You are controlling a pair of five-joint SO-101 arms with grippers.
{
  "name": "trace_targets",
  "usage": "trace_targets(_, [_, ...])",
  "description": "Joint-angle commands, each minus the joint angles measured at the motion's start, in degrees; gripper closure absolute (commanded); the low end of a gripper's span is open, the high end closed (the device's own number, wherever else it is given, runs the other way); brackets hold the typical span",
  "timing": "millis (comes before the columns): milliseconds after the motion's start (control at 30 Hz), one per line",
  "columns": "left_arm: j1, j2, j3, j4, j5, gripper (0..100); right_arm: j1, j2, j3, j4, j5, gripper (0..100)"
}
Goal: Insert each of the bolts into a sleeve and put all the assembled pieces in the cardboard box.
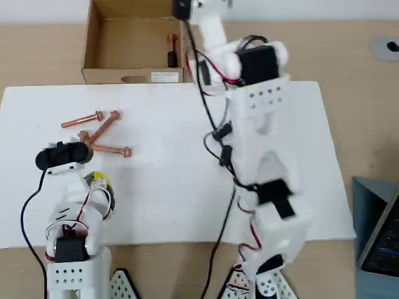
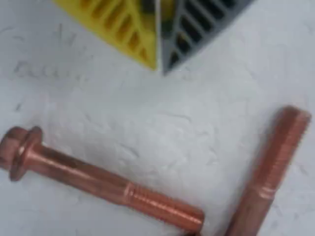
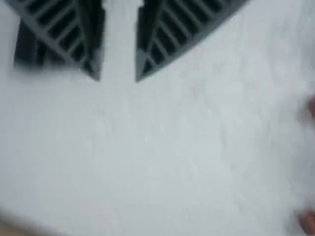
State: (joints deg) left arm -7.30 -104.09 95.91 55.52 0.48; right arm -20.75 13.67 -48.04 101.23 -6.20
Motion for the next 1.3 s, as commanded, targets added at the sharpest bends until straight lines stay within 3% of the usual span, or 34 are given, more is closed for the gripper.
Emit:
trace_targets(0, [0.1, -0.3, 0.0, -0.7, 0.4, 100, 3.2, -10.8, 15.1, 1.1, -1.0, 95.1])
trace_targets(400, [0.1, -0.3, 0.0, -0.7, 0.4, 100, 9.4, -22.1, 47.1, 0.6, -0.4, 95.2])
trace_targets(533, [0.1, -0.3, 0.0, -0.7, 0.4, 100, 10.8, -20.9, 53.7, -4.8, 7.6, 95.3])
trace_targets(667, [0.1, -0.3, 0.0, -0.7, 0.4, 100, 14.1, -19.4, 56.7, -10.2, 12.0, 95.3])
trace_targets(833, [0.1, -0.3, 0.0, -0.7, 0.4, 100, 16.0, -16.0, 57.5, -14.5, 12.6, 93.8])
trace_targets(1000, [0.1, -0.3, 0.0, -0.7, 0.4, 100, 16.0, -11.6, 57.5, -18.4, 12.4, 83.2])
trace_targets(1267, [0.1, -0.3, 0.0, -0.7, 0.4, 100, 16.5, -5.8, 57.4, -21.9, 11.0, 83.1])
